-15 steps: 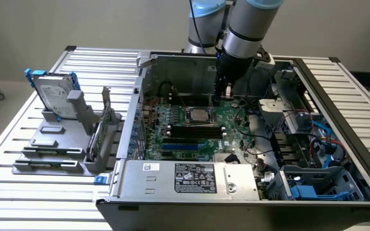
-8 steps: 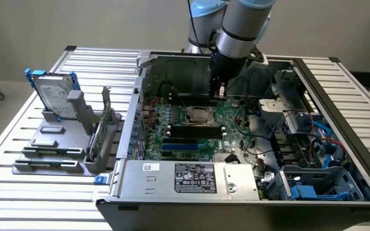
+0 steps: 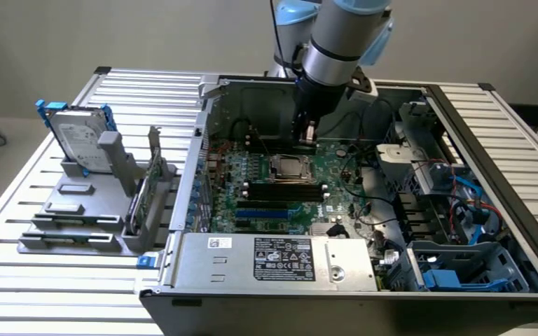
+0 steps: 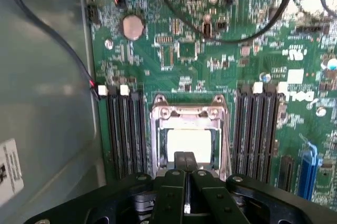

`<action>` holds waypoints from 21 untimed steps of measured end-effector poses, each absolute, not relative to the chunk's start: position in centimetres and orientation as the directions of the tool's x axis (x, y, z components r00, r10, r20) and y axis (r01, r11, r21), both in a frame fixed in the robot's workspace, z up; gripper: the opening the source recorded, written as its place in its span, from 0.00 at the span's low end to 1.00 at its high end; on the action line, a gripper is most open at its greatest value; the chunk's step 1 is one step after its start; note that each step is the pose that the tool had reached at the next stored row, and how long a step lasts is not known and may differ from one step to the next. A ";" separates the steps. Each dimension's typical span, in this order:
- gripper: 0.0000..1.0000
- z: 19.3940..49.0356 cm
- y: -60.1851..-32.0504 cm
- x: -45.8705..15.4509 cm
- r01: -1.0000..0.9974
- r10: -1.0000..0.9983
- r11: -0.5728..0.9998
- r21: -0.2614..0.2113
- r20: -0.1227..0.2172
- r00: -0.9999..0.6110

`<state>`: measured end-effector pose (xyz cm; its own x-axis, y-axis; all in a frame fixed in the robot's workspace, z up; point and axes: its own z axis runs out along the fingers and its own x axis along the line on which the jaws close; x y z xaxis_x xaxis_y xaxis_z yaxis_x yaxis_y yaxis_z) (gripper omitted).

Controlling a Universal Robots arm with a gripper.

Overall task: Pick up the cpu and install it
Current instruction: 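Close the cpu cover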

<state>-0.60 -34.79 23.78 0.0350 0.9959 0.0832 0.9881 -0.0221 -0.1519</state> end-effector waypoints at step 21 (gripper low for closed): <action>0.11 22.0 -34.9 -2.2 0.973 0.996 -0.022 -0.230 0.080 0.041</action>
